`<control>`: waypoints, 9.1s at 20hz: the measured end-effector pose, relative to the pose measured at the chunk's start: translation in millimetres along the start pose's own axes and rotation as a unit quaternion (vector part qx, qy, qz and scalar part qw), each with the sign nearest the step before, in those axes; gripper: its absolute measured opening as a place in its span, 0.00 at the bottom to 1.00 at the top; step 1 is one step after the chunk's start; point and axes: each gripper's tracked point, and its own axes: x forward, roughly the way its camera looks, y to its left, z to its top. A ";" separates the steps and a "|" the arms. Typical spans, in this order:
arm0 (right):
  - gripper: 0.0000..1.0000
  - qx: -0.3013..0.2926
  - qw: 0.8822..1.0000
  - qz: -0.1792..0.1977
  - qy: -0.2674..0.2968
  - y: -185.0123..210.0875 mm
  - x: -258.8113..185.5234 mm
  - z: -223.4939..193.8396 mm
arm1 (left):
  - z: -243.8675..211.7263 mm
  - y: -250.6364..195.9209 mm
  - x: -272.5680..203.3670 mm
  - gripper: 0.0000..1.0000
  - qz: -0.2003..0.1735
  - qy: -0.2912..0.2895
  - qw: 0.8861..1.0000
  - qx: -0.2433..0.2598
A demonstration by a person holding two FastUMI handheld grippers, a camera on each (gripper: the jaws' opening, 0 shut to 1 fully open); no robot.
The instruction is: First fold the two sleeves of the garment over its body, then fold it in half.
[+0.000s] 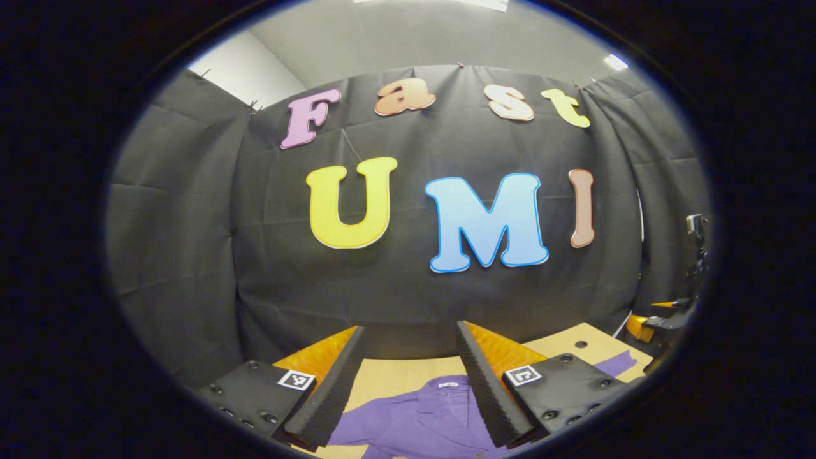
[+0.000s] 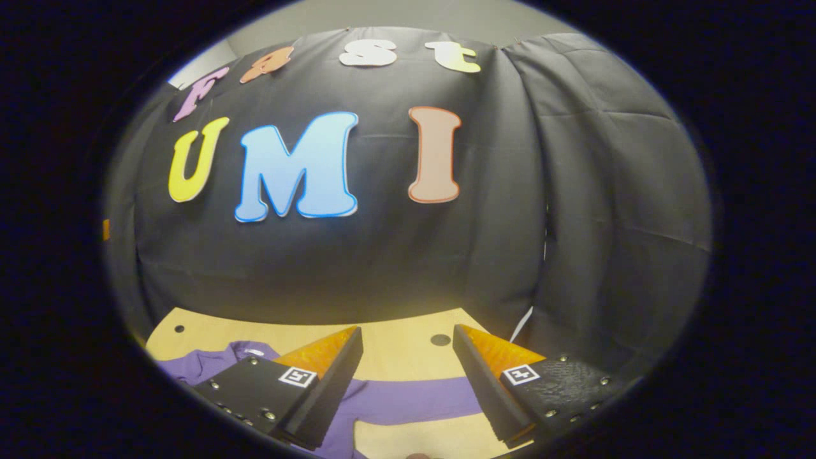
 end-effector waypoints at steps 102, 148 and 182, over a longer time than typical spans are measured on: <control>0.09 0.028 0.891 0.271 0.364 -139.0 -10.8 12.1 | -184.3 351.7 -141.5 0.93 0.222 0.149 0.964 -0.006; 0.94 0.013 0.910 0.219 0.351 -287.7 -40.1 48.9 | -484.5 371.2 -78.8 0.10 0.219 0.342 0.907 -0.108; 0.94 0.106 0.923 0.161 0.332 -427.3 -31.2 58.2 | -298.0 73.2 109.8 0.07 -0.020 0.241 0.969 -0.058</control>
